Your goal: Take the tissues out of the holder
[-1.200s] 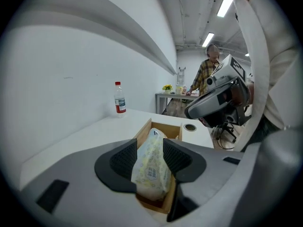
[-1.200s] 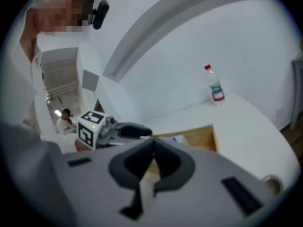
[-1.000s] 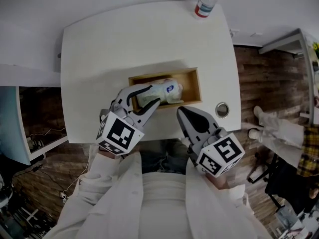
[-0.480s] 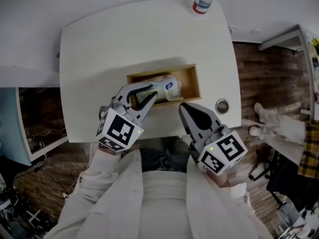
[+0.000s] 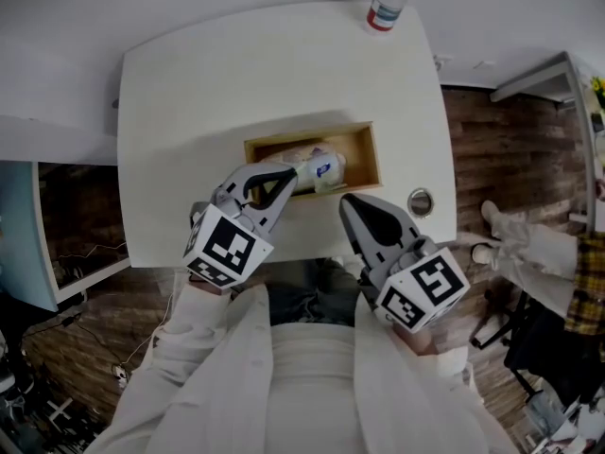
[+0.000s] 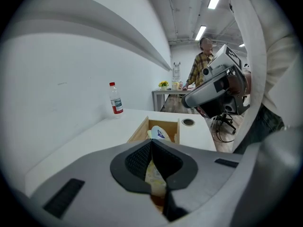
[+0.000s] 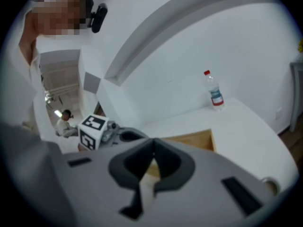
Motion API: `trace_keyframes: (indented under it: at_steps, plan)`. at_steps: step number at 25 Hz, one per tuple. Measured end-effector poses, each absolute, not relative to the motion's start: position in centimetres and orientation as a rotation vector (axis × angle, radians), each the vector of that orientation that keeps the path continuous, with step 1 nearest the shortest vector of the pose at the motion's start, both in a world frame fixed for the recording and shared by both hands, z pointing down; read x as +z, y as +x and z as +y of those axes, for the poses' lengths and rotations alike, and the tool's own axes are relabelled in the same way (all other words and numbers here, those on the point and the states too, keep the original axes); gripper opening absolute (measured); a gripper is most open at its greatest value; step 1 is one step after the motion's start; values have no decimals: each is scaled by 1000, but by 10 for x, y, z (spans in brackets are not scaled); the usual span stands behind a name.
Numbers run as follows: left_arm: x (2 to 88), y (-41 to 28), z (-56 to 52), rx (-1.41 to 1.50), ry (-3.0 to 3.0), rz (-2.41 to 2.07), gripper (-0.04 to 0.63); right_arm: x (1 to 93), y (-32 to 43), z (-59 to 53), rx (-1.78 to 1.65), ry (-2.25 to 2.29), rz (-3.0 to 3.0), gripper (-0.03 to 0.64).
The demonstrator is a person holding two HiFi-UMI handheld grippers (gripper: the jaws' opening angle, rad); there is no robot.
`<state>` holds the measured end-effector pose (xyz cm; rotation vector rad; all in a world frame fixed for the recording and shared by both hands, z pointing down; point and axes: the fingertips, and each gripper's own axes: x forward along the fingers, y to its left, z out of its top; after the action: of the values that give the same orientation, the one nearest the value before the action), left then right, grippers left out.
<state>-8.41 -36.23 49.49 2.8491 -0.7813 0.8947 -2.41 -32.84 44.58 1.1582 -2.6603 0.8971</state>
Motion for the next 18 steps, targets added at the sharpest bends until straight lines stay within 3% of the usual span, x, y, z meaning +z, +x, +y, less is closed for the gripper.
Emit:
trace_keyframes:
  at_steps: [18]
  plan:
    - [429, -86, -369, 577, 2884, -987, 15, 407, -24, -339, 697, 1133, -2748, 9]
